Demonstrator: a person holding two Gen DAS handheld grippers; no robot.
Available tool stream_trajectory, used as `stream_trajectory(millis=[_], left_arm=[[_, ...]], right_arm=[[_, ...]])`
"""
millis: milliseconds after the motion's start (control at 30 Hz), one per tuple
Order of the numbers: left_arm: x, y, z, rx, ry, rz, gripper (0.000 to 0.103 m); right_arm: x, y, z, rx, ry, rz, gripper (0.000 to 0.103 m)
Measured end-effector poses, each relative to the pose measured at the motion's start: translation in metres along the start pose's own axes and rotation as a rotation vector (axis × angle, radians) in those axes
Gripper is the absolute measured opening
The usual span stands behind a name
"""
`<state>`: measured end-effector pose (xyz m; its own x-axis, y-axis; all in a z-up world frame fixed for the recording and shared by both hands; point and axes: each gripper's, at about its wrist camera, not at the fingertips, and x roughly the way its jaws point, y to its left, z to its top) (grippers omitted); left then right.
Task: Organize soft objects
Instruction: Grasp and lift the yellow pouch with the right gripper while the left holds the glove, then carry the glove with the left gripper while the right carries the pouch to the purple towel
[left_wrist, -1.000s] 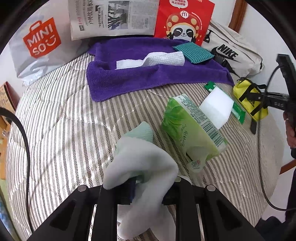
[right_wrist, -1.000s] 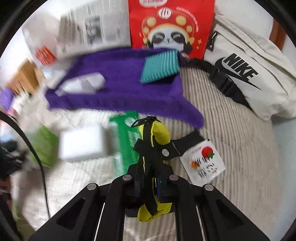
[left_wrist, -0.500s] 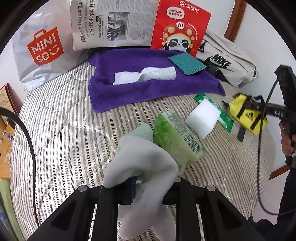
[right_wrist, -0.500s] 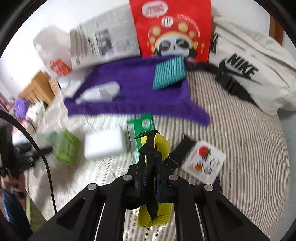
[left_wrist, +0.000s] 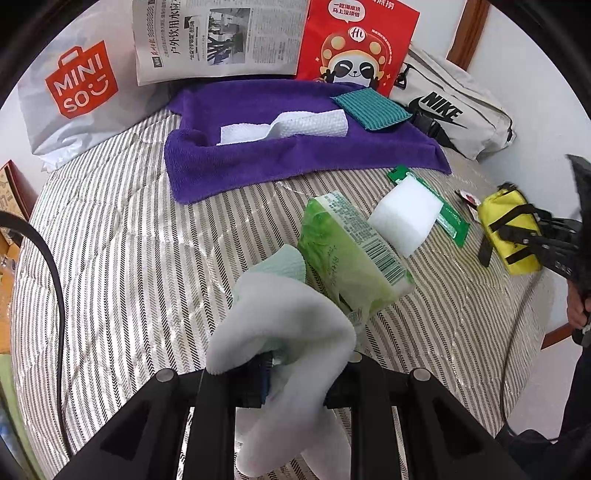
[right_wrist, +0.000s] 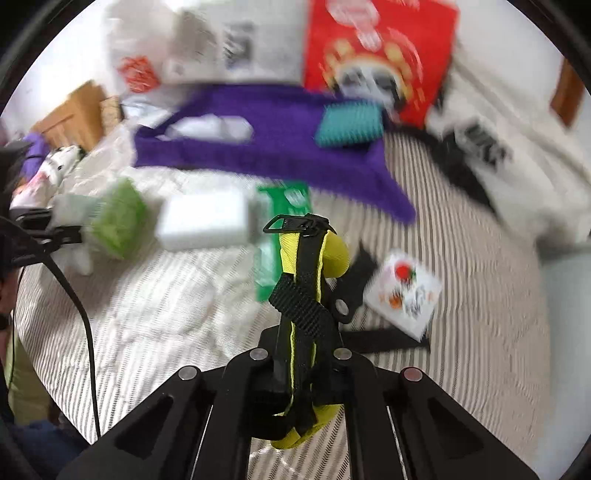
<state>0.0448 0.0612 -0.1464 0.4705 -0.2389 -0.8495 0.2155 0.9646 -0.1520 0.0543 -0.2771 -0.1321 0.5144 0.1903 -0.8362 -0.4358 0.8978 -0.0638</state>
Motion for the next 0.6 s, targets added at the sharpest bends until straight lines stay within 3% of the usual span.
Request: stream_trajectory(millis=[167, 367, 600], left_arm=[[-0.002, 0.0, 0.003, -0.003, -0.006, -0.009, 0.019], [-0.008, 0.003, 0.008, -0.022, -0.023, -0.023, 0.019], [-0.021, 0.007, 0.017, -0.047, -0.074, -0.032, 0.019]], right_arm=[[-0.019, 0.012, 0.008, -0.01, -0.066, 0.069, 0.006], [-0.026, -0.013, 0.025, 0.108, -0.108, 0.146, 0.006], [-0.031, -0.04, 0.048, 0.197, -0.131, 0.161, 0.006]])
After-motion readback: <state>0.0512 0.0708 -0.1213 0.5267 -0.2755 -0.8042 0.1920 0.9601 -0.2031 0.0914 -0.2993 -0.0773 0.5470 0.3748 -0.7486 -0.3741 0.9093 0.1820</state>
